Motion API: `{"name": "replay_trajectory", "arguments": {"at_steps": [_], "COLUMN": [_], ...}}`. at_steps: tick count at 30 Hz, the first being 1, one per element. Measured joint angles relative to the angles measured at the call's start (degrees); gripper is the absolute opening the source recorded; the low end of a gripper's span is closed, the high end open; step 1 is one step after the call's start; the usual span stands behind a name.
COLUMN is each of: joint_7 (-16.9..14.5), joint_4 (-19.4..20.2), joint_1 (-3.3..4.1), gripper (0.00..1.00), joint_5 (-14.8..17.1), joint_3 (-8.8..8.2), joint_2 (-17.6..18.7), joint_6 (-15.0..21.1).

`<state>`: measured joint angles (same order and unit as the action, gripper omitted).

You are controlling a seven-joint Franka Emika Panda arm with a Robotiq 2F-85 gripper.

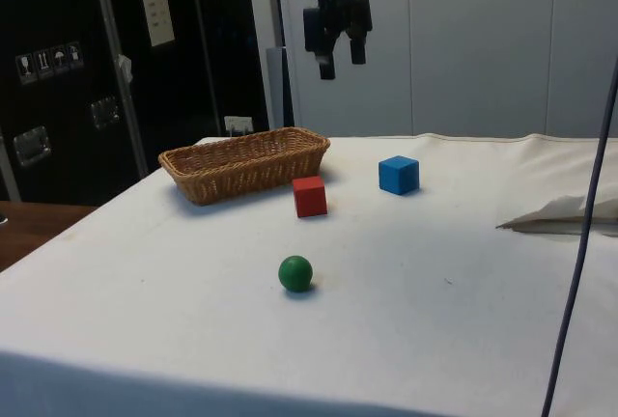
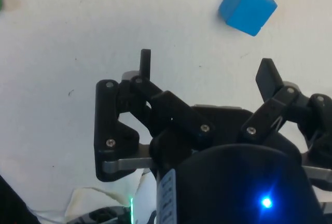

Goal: Place all non-red objects into the basket.

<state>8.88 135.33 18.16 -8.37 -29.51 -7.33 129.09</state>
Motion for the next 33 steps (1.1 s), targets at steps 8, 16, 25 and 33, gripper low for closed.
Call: {"name": "replay_trajectory", "arguments": {"at_steps": [8, 16, 25, 33], "joint_7": [0.74, 1.89, 3.84, 4.47], "joint_4": [1.66, 3.50, 4.93, 7.39], "joint_1": [-0.06, -0.11, -0.11, -0.11], "gripper": [1.00, 1.00, 1.00, 1.00], "joint_5": [0.00, 0.00, 0.00, 0.00], "joint_3": [-1.09, -2.12, -2.86, -3.90], "joint_2": [0.86, 2.18, 3.21, 3.27], "joint_6": [2.86, 6.25, 8.48, 10.77]}}
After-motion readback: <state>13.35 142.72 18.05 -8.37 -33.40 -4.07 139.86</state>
